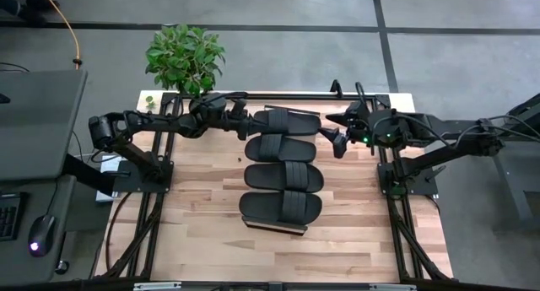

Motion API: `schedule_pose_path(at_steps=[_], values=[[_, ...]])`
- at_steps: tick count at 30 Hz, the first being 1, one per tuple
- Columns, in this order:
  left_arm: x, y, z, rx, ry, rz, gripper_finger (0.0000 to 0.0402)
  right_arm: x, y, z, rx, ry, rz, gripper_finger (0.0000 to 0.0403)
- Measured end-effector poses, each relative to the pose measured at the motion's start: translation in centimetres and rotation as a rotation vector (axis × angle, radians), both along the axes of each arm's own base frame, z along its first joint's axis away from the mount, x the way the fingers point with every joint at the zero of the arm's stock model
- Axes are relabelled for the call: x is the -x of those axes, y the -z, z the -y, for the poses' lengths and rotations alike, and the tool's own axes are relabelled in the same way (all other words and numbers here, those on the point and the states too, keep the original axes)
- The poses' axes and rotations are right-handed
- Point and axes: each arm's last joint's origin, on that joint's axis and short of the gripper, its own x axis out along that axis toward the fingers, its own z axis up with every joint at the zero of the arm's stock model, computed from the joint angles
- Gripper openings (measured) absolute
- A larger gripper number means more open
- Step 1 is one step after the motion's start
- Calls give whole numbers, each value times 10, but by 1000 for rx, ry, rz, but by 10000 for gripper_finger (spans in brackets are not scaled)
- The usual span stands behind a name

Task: Pick and place slides into the shelf
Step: Put the black slide on the shelf, then return to Home Position

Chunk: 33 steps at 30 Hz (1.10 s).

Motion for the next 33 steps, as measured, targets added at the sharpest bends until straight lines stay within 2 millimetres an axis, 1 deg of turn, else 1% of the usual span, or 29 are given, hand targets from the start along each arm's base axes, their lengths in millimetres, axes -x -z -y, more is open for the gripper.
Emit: schedule_pose_path(at_steps=[6, 9, 12, 16, 21, 27, 33], values=[[1, -6, 0, -18, -6, 31, 190, -4, 3, 0, 1, -1, -23, 255], [3, -11, 1, -45, -10, 45, 212, -5, 4, -1, 0, -1, -26, 255], [5, -18, 2, -64, -22, 62, 226, -5, 4, -1, -2, -3, -26, 255], [8, -24, 4, -73, -18, 75, 237, -5, 4, -1, -2, -3, -27, 255], [12, -31, 8, -87, 15, 78, 239, -5, 4, -1, 4, -6, -29, 255], [24, -53, 16, -234, 33, 129, 239, -5, 3, 0, 48, -5, -35, 255], [40, -80, 28, -379, 54, 214, 239, -3, 1, 0, 69, -8, -32, 255]])
